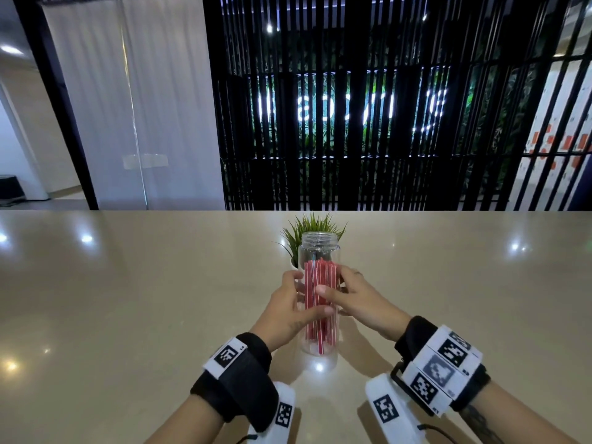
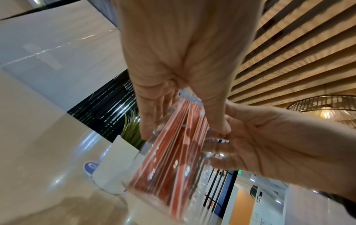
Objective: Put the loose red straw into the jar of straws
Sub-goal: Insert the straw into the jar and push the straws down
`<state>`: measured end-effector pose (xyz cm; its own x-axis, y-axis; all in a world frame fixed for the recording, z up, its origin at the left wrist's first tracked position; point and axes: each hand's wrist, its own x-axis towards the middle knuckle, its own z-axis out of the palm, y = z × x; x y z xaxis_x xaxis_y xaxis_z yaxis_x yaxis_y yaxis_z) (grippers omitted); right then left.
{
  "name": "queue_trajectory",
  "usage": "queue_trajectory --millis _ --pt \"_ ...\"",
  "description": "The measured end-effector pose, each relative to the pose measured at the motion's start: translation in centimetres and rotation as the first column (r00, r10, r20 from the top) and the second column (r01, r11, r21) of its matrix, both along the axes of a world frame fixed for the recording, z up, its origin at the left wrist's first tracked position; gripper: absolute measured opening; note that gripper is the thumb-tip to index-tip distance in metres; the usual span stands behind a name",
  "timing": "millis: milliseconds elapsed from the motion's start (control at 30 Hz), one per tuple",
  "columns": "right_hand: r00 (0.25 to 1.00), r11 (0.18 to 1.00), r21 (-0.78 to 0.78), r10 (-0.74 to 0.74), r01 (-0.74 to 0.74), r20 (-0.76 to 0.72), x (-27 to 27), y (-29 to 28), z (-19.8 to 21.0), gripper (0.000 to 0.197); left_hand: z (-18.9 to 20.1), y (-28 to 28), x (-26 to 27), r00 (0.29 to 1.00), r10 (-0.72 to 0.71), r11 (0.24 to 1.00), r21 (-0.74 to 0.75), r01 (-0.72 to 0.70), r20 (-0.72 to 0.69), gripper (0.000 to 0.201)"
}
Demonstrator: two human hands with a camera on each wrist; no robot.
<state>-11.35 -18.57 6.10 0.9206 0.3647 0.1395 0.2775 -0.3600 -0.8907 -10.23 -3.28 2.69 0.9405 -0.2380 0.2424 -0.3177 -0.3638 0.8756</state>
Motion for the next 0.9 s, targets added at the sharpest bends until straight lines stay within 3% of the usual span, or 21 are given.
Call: queue_trajectory --millis 100,200,267,433,900 --pt "0.994 0.992 -0.092 -0.079 0.086 0.070 1.4 0.4 -0.3 0.043 -0.5 -0.5 1.7 0.996 0.071 0.996 0.046 -0.074 0.057 0.070" --pt "0.983 0.957 -0.229 -0.164 0.180 0.086 3.3 0.4 -1.3 0.052 -1.8 -0.9 4.0 0.985 0.143 0.943 0.290 -0.165 0.096 0.072" --pt "0.977 0.929 -0.303 -0.202 0.211 0.061 4.5 0.2 -2.2 0.052 -2.4 -1.1 5.4 0.989 0.133 0.911 0.384 -0.147 0.065 0.071" --pt "0.973 0.900 -0.378 -0.231 0.218 0.011 6.4 -0.9 -3.8 0.041 -3.5 -2.0 7.7 0.997 -0.002 0.927 0.374 0.033 -0.083 0.060" --pt "0.965 0.904 -0.366 -0.258 0.223 -0.049 10.9 -2.3 -4.7 0.049 -3.8 -4.2 11.1 0.995 0.044 0.940 0.340 -0.010 -0.094 0.050"
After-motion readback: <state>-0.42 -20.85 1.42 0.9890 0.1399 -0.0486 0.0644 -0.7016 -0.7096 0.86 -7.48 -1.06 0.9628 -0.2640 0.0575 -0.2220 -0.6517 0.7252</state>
